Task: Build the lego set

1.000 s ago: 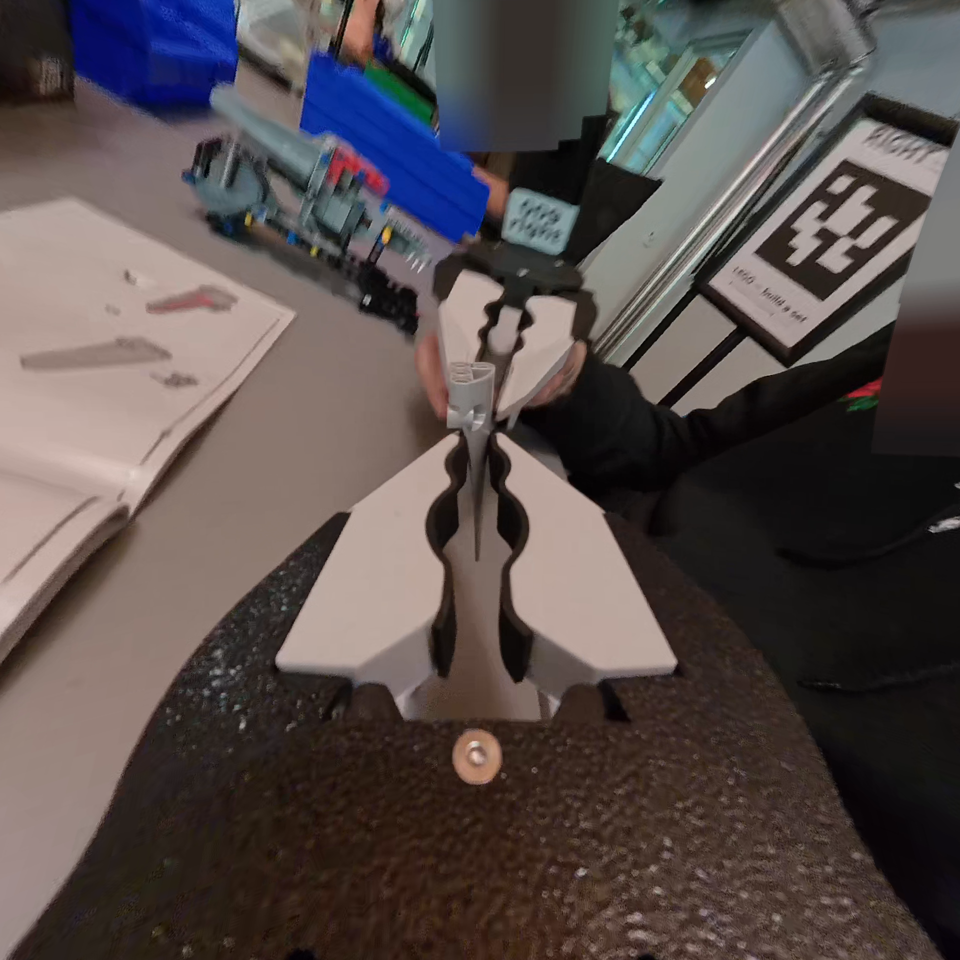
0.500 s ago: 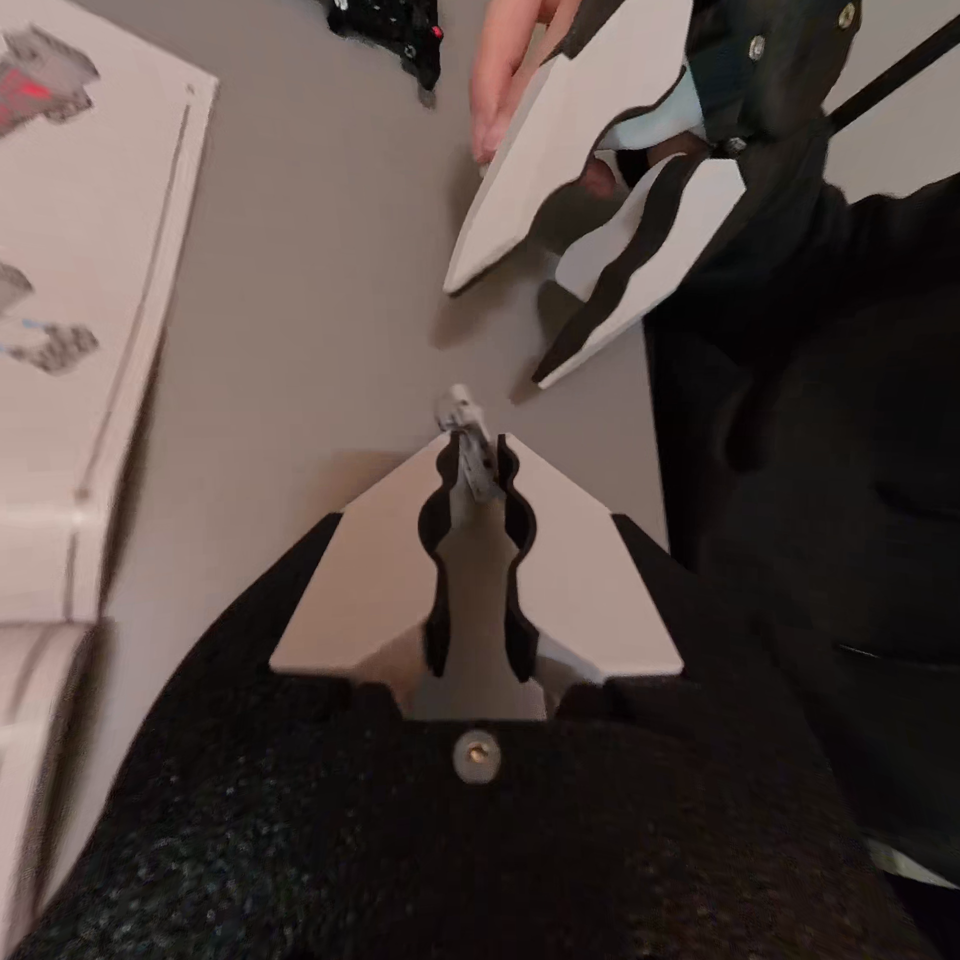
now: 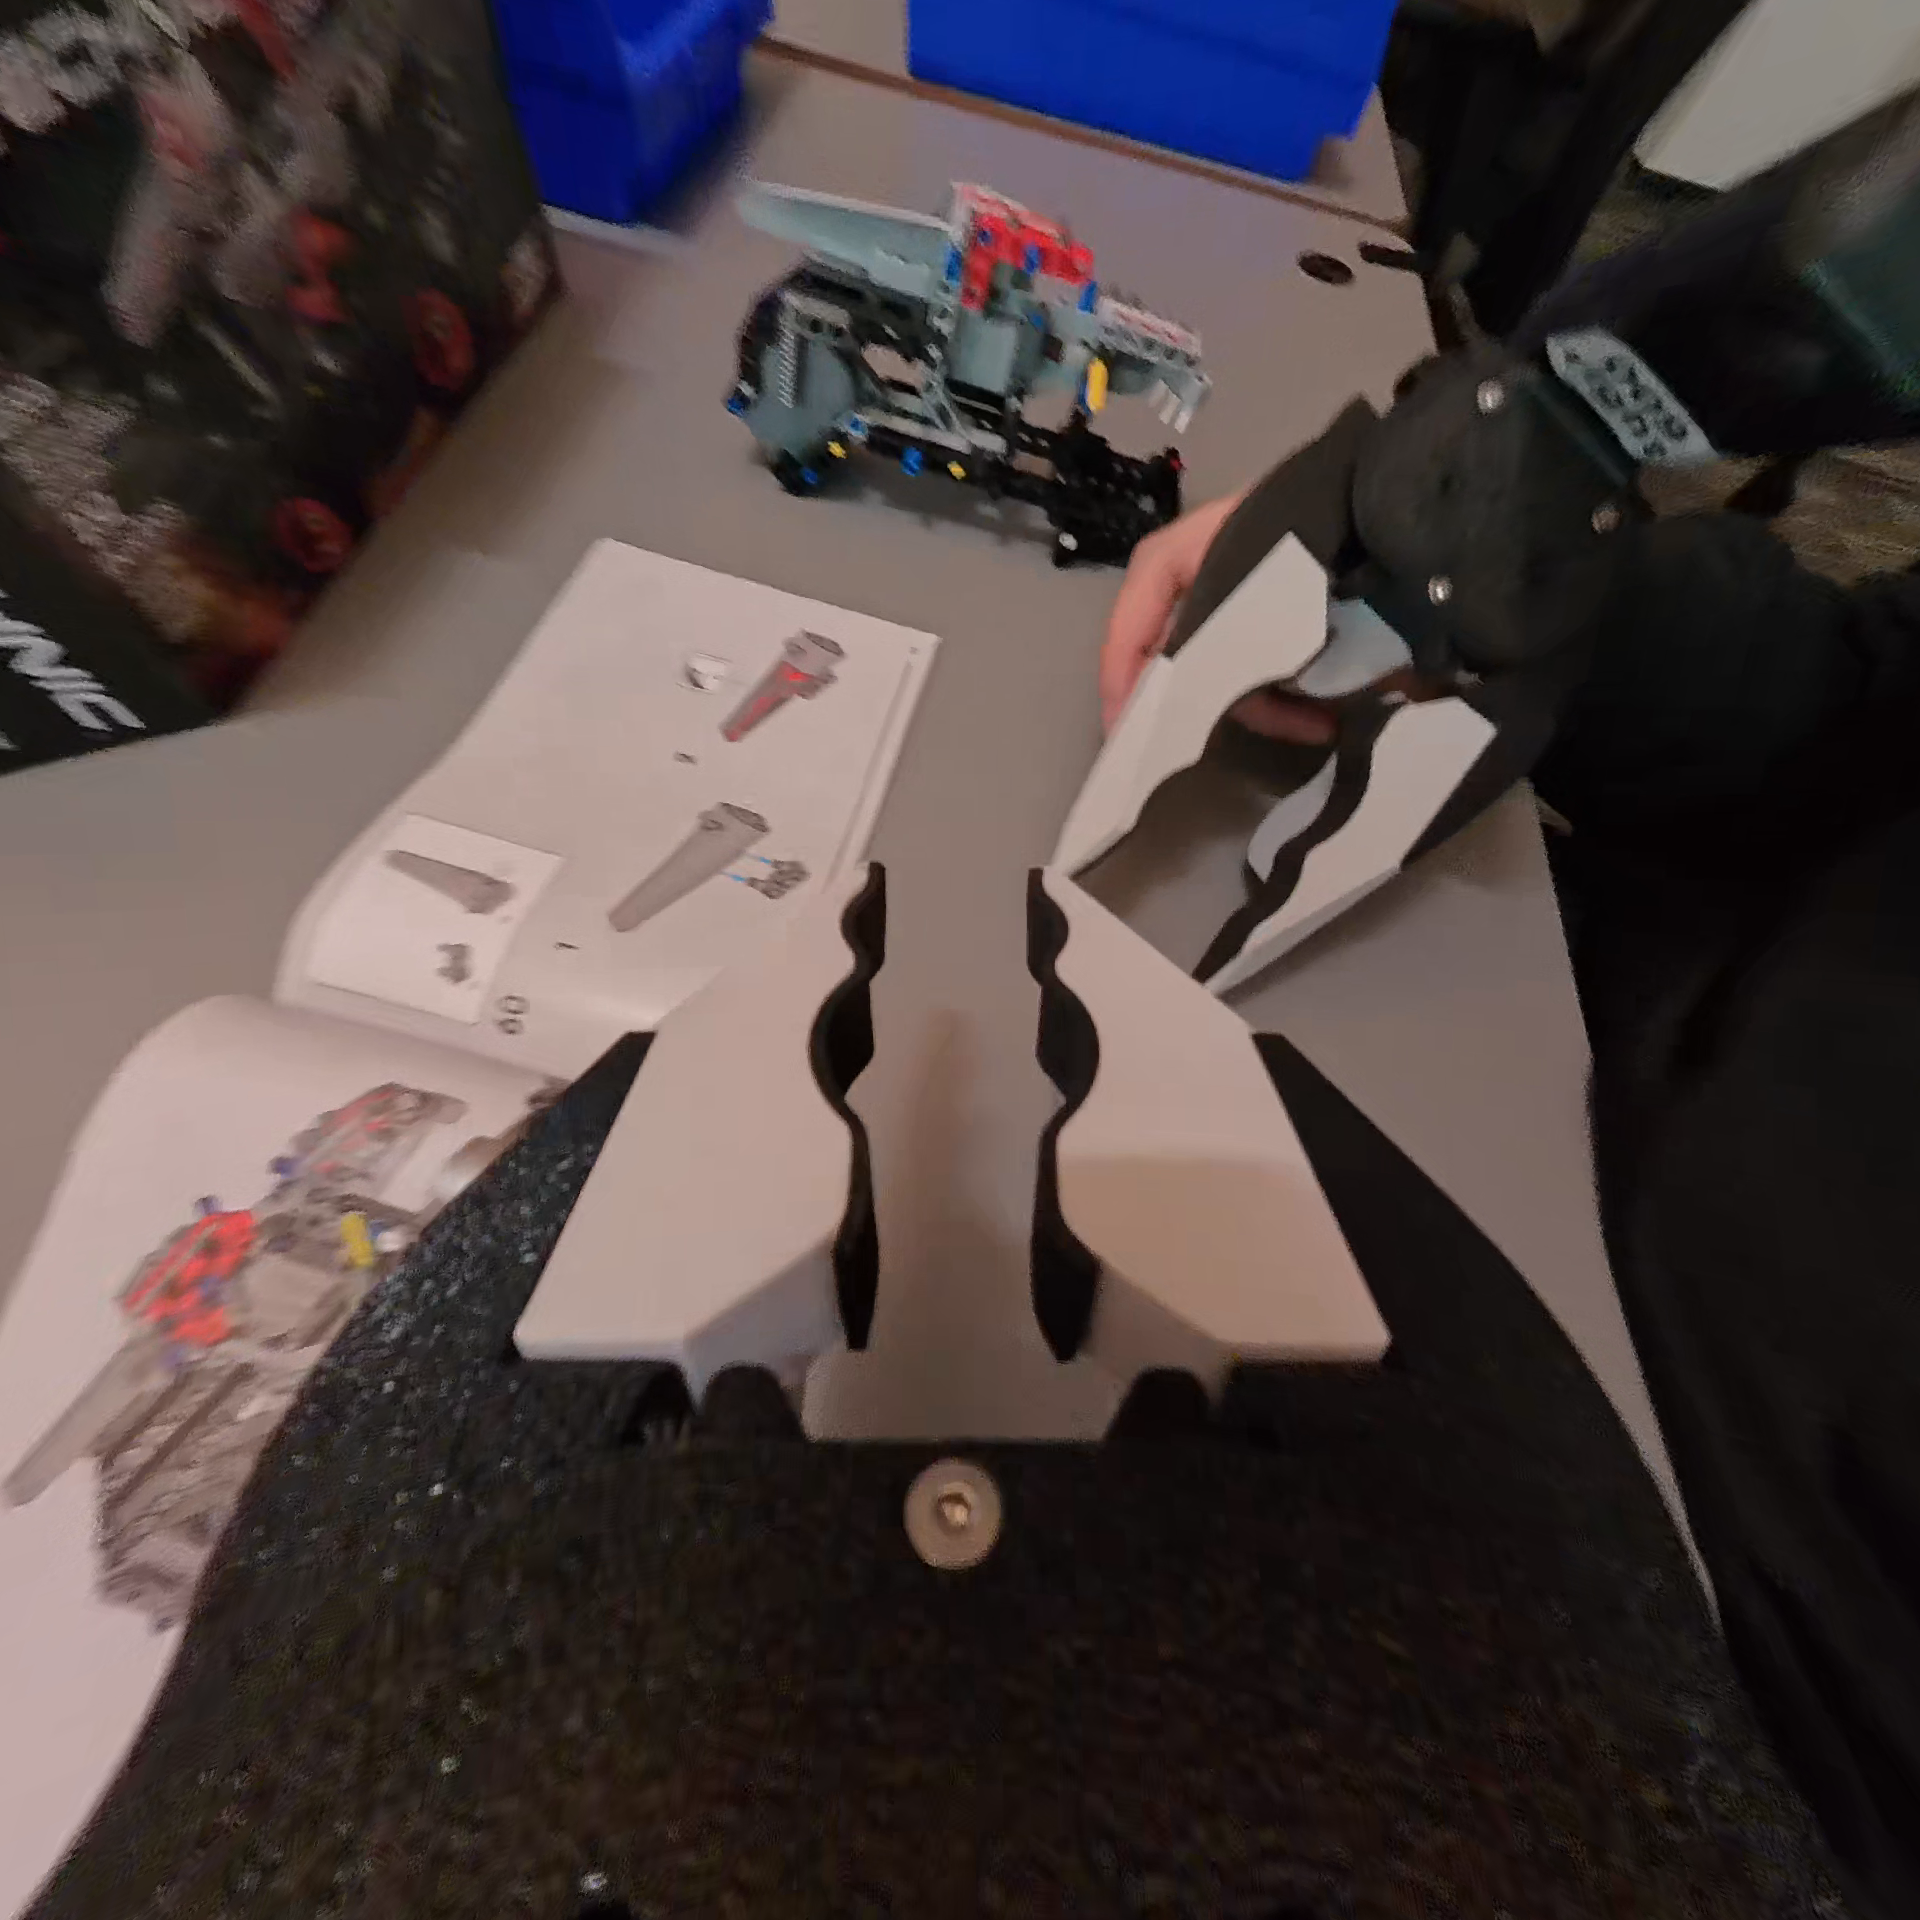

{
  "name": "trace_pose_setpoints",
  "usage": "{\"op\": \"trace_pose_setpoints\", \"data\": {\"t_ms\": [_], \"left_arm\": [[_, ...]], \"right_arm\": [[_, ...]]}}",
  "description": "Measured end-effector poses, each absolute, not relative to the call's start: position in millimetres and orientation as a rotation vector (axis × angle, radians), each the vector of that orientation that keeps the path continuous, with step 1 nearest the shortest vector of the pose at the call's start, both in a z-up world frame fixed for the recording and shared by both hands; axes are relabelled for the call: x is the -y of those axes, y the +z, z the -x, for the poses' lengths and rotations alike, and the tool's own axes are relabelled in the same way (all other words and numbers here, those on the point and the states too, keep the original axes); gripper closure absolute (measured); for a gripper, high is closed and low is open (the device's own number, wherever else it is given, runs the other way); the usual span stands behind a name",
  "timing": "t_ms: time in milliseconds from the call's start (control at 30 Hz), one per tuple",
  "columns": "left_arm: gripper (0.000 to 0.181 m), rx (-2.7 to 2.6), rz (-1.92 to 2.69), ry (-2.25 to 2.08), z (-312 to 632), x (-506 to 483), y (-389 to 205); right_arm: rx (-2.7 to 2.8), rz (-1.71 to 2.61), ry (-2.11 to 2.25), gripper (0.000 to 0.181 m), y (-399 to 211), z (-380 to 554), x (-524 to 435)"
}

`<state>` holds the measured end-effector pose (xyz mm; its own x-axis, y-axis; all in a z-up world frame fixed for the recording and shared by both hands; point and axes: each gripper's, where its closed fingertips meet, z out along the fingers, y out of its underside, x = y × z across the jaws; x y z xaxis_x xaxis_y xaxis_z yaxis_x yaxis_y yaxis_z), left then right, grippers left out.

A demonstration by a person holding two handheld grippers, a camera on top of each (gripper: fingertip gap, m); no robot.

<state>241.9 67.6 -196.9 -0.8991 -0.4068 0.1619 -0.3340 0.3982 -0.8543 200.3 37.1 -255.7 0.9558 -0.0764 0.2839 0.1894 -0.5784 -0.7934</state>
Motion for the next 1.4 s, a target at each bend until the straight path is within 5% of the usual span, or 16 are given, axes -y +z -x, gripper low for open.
{"op": "trace_pose_setpoints", "data": {"t_ms": [33,367,567,733,767,1033,1233,1400], "left_arm": [[0.156,-2.527,0.688,-1.529,-248.5,-70.0,-190.9],[0.134,-2.002,0.201,-0.932,-396.1,-49.3,-96.4],[0.137,-1.9,-0.081,-0.542,-467.5,-7.6,-134.0],[0.166,-1.813,-0.092,-0.404,-487.0,-3.3,-150.1],[0.181,-1.76,-0.067,-0.412,-486.6,-4.4,-142.5],[0.181,-1.426,-0.3,-0.374,-415.7,-18.4,-92.2],[0.181,-1.291,-0.394,-0.391,-315.0,-63.9,-90.3],[0.181,-1.236,-0.49,-0.367,-247.1,-81.6,-91.8]], "right_arm": [[0.06,2.158,-0.365,0.138,-256.5,-204.0,-37.7],[-0.229,2.071,-0.47,0.152,-242.3,-244.7,-27.6],[-0.284,2.019,-0.467,0.155,-234.4,-250.4,-23.6],[-0.283,2.025,-0.485,0.155,-235.1,-251.4,-23.5],[-0.287,2.027,-0.485,0.155,-235.4,-251.8,-23.4],[-0.442,1.829,-0.42,0.148,-210.5,-264.7,-7.0],[-0.759,1.141,0.264,0.126,-153.0,-267.1,16.9],[-0.807,1.005,0.679,0.115,-157.4,-244.9,-14.1]]}}
